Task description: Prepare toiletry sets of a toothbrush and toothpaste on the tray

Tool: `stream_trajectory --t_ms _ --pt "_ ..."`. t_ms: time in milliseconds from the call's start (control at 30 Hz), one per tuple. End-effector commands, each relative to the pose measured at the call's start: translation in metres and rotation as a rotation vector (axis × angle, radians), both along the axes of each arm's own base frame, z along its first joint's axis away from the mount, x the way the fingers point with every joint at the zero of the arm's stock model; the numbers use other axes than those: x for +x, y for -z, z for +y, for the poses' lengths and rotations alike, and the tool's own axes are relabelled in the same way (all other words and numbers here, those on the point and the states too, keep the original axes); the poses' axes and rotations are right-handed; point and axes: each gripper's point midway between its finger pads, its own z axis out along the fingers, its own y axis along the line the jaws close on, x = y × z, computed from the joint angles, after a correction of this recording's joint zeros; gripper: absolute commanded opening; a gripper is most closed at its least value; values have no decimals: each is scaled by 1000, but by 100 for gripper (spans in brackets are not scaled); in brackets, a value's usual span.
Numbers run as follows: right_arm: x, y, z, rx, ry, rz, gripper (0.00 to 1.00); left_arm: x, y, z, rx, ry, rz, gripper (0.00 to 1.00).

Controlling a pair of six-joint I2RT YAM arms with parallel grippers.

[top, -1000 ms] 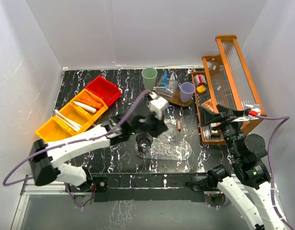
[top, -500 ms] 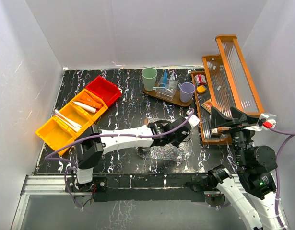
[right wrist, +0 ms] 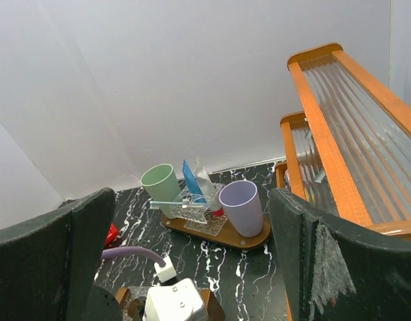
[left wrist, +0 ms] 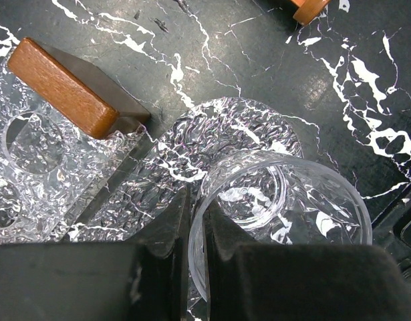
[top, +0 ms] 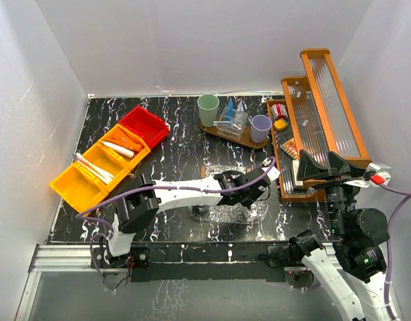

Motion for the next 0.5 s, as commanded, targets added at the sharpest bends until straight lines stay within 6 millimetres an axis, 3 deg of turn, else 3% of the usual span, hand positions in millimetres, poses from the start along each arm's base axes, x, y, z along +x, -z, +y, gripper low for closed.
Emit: stream_trajectory --t_ms 0,467 --pt "-12 -17 -10 6 30 -45 98 9 -17 -10 -67 -23 5 0" --pt "-8 -11 -9 -7 34 -29 98 16 -7 -9 -50 -30 19 5"
